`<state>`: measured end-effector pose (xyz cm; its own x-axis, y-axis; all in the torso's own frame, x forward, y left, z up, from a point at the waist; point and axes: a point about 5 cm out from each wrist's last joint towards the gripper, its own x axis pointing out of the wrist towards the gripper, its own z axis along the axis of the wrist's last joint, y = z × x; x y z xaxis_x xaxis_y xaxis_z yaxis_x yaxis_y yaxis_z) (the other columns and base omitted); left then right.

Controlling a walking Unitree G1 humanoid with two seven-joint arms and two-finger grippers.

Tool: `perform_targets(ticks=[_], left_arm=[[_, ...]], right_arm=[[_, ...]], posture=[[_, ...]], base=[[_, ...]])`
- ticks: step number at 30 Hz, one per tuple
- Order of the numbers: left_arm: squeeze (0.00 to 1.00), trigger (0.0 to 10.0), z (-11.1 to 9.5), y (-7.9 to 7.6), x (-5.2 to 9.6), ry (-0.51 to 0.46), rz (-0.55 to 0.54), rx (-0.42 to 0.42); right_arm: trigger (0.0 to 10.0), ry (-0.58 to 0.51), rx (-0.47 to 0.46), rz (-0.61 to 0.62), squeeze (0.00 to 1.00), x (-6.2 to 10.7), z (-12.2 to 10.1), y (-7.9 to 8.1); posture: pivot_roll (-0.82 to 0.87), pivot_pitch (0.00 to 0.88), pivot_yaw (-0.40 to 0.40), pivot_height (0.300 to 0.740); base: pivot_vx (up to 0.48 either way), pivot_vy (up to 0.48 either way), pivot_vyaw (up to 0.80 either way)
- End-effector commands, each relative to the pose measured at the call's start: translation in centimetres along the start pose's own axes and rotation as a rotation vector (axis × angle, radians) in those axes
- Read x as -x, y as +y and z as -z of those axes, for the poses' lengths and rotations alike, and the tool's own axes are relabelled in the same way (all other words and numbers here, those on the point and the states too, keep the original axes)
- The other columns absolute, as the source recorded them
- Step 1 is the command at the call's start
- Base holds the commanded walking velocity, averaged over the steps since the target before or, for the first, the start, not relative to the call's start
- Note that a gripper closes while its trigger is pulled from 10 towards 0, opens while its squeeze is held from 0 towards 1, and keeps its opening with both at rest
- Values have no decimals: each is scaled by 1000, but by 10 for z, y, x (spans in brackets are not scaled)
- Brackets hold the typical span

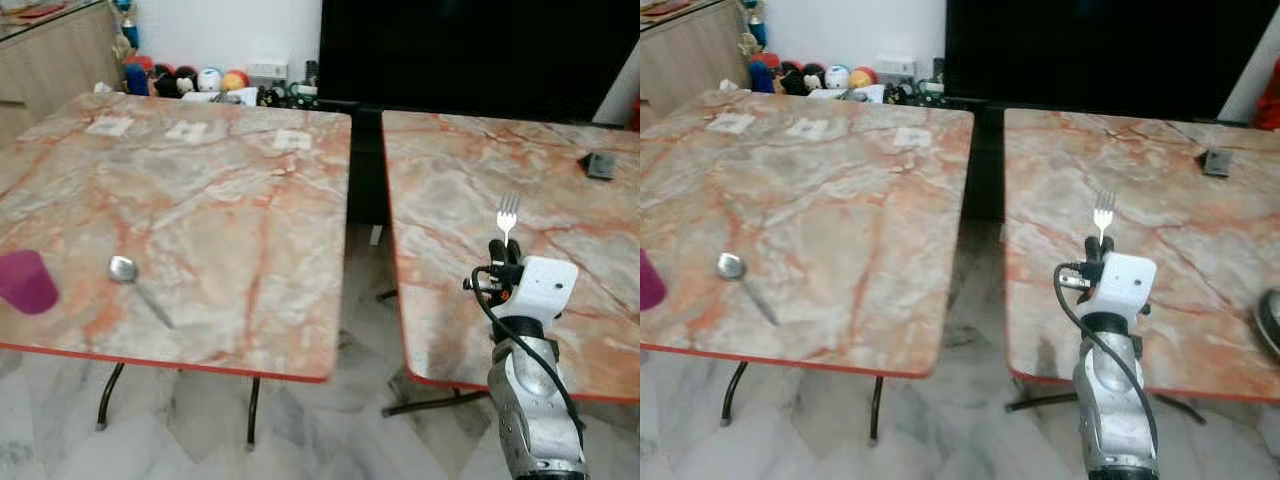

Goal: Setting the table

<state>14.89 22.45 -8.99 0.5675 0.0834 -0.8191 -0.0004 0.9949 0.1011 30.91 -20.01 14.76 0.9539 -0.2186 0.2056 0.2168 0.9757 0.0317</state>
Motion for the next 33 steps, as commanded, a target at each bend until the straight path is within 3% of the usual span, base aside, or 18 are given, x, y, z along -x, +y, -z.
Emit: perform_targets(ticks=[1, 19, 33], left_arm=[[0, 10000, 4, -7, 0, 20, 21, -15], [0, 10000, 3, -8, 0, 17, 25, -21], [0, 10000, 3, -8, 0, 19, 29, -32]], right_arm=[[10000, -66, 18, 32, 0, -5, -15, -7], [10000, -121, 55, 99, 0, -11, -29, -25], [10000, -140, 66, 118, 0, -14, -34, -28]], posture=[[-44, 105, -23, 740], [-39, 100, -21, 740], [-43, 84, -11, 740]], base=[[0, -390, 0], [0, -390, 0], [0, -390, 0]])
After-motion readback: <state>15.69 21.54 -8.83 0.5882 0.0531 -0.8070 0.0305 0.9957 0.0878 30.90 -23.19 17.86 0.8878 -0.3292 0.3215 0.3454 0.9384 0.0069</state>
